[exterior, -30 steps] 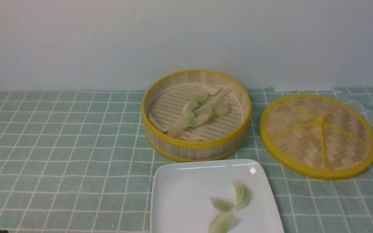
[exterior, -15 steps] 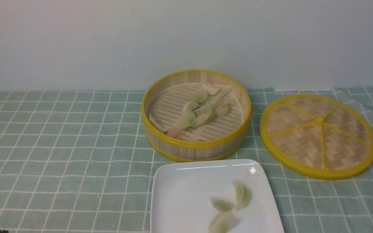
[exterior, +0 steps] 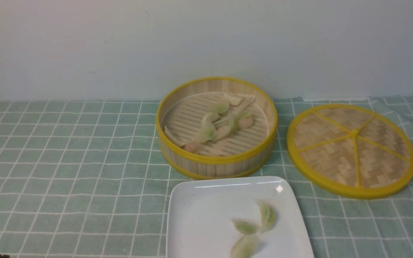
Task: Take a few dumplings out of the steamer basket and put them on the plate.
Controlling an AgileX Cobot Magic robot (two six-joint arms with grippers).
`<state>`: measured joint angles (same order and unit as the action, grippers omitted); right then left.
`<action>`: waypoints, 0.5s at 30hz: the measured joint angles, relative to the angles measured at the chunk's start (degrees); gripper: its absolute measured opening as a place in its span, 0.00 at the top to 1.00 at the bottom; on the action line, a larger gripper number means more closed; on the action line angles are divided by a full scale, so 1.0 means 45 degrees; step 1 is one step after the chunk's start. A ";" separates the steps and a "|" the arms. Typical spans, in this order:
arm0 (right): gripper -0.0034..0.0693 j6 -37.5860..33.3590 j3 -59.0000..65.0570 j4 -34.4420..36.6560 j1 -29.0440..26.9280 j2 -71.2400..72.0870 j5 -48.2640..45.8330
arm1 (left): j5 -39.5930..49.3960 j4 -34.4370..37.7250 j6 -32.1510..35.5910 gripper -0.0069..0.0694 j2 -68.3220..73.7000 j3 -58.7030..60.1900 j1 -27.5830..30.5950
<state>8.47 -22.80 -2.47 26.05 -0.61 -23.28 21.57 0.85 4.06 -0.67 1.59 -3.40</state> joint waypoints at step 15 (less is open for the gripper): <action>0.97 0.0201 0.5292 -0.0673 -0.6044 0.0276 0.0183 | 0.0010 0.0018 0.0000 0.92 0.0000 0.0000 0.0000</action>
<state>9.38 1.02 -5.49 -1.15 0.63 -22.45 21.62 0.93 4.06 -0.67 1.59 -3.40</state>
